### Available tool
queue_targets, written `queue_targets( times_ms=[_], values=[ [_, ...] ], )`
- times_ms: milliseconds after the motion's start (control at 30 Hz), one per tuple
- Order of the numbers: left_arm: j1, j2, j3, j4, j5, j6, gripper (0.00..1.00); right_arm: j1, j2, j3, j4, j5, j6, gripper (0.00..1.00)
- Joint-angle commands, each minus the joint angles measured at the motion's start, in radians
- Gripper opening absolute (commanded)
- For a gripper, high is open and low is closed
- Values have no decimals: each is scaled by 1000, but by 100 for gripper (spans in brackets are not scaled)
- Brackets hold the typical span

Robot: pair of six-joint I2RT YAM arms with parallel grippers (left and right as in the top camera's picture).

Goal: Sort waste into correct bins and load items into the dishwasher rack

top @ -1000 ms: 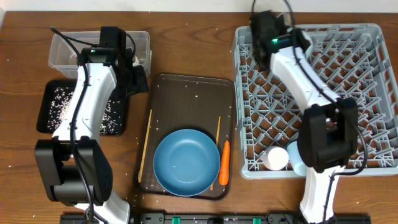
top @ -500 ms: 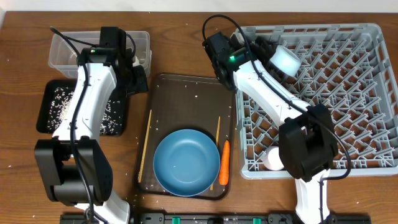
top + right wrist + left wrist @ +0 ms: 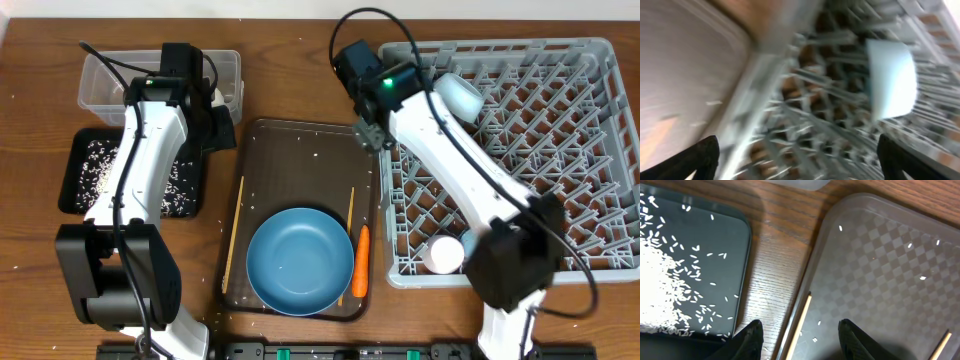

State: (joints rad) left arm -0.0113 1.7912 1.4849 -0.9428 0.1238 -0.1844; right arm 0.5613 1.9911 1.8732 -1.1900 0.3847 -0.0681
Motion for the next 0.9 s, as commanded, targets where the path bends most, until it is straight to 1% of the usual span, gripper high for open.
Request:
queue_targets(
  times_ms=[0,100,200,300,400,533,667,800,867],
  values=[
    [0,5,-10,-6,-24,-8,50,23,-63,25,-18,-288,30,90],
    [0,5,-12,-6,-32,-8,50,30,-59,13,-50,-443,29,83],
    [0,5,-21,4,-32,-8,51,40,-58,-58,-53,-536,2,80],
    [0,5,-29,10,-32,-8,51,54,-58,-154,-14,-582,-4,78],
    [0,5,-30,11,-32,-8,51,75,-58,-253,50,-679,-41,73],
    [0,5,-30,13,-32,-8,51,93,-58,-354,127,-750,-42,72],
    [0,5,-30,14,-32,-8,51,116,-55,-436,204,-807,-14,64],
    [0,5,-30,14,-32,-8,51,144,-21,-475,219,-806,41,61],
    [0,5,-30,14,-32,-8,51,153,7,-475,212,-813,57,56]
  ],
)
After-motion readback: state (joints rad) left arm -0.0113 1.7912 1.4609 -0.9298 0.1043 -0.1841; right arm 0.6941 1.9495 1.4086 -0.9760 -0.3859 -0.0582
